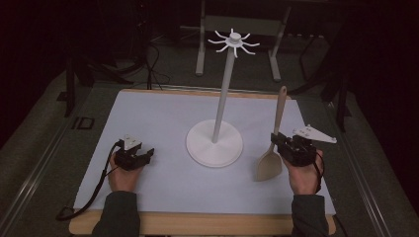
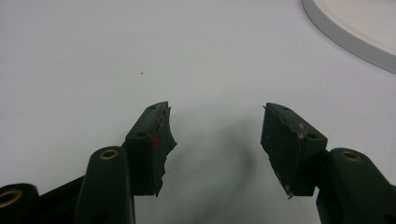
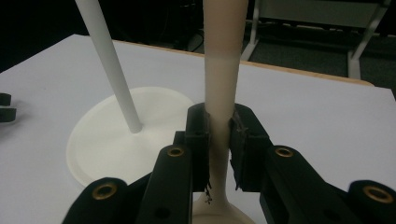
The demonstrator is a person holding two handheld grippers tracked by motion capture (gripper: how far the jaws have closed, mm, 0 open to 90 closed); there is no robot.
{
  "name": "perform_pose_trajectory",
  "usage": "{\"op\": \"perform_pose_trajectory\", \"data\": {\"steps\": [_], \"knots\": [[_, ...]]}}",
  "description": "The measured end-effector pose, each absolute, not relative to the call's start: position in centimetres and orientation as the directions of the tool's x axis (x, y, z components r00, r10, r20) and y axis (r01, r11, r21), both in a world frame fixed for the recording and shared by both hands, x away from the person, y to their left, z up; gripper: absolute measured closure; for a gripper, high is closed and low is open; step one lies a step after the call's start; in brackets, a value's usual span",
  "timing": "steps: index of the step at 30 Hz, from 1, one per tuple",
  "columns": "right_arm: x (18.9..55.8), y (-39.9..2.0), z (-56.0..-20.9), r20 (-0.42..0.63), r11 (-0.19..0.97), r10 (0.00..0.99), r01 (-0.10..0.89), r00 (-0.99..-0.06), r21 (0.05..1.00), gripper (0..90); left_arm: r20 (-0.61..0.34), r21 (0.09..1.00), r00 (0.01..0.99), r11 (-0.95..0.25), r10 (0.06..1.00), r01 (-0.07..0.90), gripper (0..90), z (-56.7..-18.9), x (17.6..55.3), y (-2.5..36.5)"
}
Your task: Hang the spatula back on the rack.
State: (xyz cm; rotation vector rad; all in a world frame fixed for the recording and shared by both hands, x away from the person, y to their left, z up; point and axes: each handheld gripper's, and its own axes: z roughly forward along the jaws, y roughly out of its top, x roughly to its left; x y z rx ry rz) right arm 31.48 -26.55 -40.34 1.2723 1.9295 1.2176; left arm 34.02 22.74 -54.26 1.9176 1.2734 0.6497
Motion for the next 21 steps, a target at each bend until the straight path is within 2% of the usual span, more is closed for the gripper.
{"op": "perform_pose_trajectory", "data": {"steps": [21], "knots": [[31.7, -25.5, -38.1, 0.002, 0.195, 0.886, 0.376, -0.464, 0.906, 78.3, 0.02, 0.797, 0.39, -0.25, 0.92, 0.549, 43.8, -54.2, 34.0, 22.7]]}}
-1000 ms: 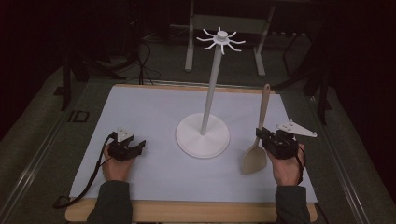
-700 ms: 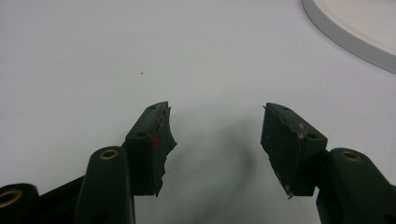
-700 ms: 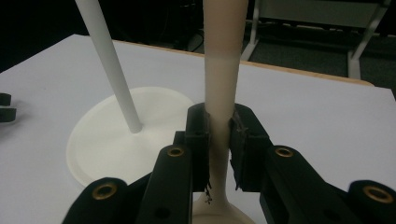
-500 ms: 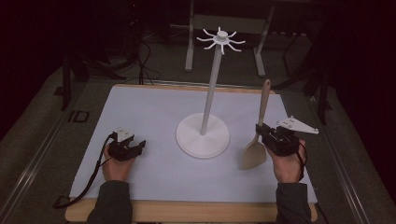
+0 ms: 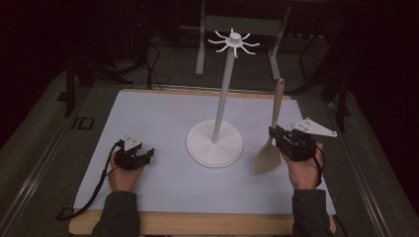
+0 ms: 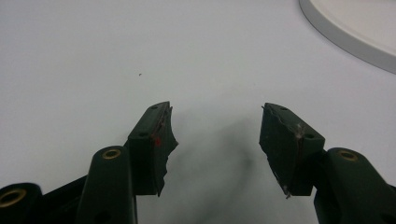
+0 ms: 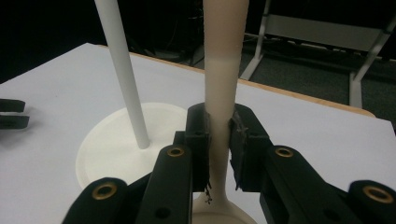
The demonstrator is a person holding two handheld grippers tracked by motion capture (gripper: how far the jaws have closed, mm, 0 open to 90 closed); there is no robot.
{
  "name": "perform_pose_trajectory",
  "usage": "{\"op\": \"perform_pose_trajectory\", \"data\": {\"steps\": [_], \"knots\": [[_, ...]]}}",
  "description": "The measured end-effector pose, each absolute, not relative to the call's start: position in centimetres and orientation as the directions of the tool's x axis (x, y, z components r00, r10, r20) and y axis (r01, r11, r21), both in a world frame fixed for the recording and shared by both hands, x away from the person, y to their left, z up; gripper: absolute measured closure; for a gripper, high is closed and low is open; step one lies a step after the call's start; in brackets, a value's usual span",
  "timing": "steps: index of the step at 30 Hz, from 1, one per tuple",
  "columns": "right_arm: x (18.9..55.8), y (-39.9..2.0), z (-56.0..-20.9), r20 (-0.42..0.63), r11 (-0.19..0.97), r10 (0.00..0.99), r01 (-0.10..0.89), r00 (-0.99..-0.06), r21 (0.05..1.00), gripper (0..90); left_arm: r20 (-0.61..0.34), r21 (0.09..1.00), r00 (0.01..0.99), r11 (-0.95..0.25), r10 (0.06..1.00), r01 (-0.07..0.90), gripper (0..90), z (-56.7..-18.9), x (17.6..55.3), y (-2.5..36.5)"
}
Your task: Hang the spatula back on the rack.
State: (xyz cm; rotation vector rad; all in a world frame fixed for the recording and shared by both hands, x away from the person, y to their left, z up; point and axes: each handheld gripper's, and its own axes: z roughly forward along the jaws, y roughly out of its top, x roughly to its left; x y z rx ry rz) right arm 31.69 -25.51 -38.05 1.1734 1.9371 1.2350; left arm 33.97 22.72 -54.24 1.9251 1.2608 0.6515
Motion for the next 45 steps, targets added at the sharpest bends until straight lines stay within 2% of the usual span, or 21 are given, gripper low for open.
{"op": "perform_pose_trajectory", "data": {"steps": [17, 45], "knots": [[31.9, -24.5, -36.9, -0.034, 0.228, 0.869, 0.337, -0.494, 0.913, 78.4, 0.017, 0.797, 0.389, -0.248, 0.921, 0.552, 43.4, -54.2, 34.0, 22.8], [32.6, -23.4, -35.1, -0.027, 0.232, 0.819, 0.287, -0.573, 0.929, 78.3, 0.008, 0.798, 0.383, -0.237, 0.924, 0.554, 42.8, -54.3, 34.1, 22.8]]}}
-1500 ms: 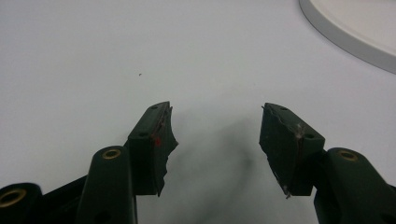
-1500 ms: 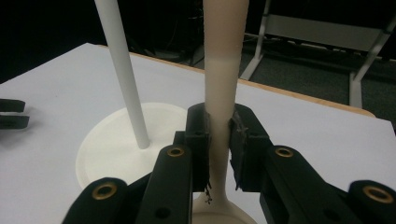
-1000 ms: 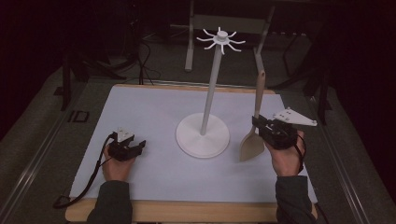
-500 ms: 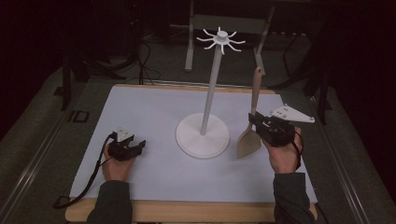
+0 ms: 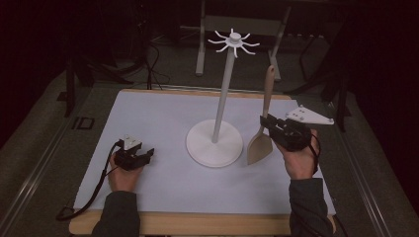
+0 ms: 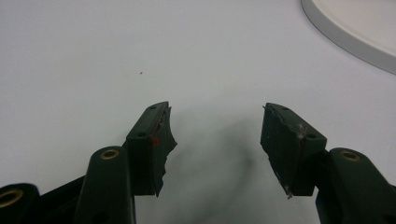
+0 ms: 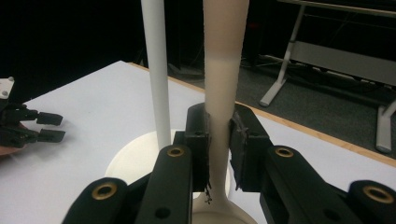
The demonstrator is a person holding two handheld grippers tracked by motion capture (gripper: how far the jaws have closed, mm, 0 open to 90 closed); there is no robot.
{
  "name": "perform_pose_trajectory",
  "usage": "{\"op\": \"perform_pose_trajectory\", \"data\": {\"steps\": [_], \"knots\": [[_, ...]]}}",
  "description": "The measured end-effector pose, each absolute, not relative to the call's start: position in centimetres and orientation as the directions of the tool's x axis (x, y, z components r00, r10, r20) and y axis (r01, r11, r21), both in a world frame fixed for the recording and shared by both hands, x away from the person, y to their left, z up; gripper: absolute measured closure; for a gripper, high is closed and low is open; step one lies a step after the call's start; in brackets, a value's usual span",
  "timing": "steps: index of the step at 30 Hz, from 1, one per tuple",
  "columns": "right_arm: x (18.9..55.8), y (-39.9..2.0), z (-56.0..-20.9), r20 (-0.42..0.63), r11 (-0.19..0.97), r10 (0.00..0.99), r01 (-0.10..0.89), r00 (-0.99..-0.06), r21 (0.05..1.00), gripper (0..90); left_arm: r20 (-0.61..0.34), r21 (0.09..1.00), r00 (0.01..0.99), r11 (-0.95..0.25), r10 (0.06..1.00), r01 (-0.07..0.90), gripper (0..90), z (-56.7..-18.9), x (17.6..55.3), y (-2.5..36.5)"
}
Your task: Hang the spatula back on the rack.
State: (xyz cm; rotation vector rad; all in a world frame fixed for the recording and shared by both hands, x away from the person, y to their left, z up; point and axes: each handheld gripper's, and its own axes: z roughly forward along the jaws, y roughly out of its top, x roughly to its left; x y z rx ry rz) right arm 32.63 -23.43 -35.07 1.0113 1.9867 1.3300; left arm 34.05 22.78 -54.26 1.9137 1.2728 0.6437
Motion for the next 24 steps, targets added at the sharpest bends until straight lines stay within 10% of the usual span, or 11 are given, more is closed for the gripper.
{"op": "perform_pose_trajectory", "data": {"steps": [24], "knots": [[33.7, -22.6, -33.2, 0.004, 0.231, 0.755, 0.273, -0.656, 0.934, 78.3, 0.009, 0.795, 0.385, -0.24, 0.923, 0.556, 42.7, -54.2, 34.1, 22.8]]}}
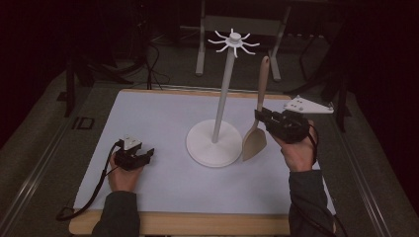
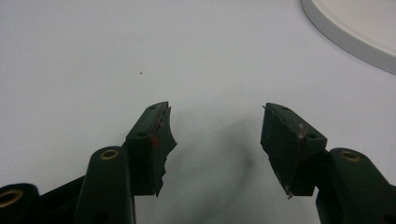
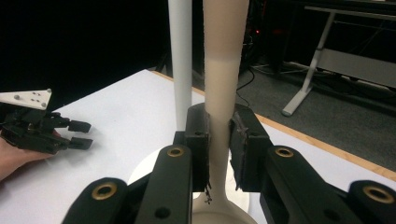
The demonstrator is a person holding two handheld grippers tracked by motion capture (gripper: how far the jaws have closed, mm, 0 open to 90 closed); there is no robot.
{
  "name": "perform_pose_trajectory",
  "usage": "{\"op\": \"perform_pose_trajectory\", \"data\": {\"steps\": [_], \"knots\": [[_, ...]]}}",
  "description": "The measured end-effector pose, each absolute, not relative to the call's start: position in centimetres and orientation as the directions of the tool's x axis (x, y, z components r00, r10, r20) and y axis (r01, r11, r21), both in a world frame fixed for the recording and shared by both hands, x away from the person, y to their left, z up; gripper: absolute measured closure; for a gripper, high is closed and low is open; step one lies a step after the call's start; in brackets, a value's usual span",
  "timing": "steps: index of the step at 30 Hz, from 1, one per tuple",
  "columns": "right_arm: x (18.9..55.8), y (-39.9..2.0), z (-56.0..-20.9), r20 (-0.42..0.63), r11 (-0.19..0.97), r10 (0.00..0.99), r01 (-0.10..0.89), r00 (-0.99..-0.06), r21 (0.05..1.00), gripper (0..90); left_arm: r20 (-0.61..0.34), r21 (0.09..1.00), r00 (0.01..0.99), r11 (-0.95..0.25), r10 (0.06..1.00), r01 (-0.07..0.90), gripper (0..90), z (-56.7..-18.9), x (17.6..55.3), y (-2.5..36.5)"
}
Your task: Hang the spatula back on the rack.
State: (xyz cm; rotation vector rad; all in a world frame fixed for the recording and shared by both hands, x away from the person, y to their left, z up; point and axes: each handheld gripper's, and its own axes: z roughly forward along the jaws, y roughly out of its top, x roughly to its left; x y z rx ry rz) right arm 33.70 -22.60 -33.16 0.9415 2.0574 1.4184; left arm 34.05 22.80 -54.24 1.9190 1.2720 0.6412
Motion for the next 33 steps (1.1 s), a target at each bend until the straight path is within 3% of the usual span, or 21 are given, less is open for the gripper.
{"op": "perform_pose_trajectory", "data": {"steps": [33], "knots": [[34.6, -21.0, -32.0, 0.056, 0.226, 0.694, 0.291, -0.717, 0.93, 78.2, 0.008, 0.795, 0.386, -0.24, 0.922, 0.557, 42.7, -54.2, 34.0, 22.8]]}}
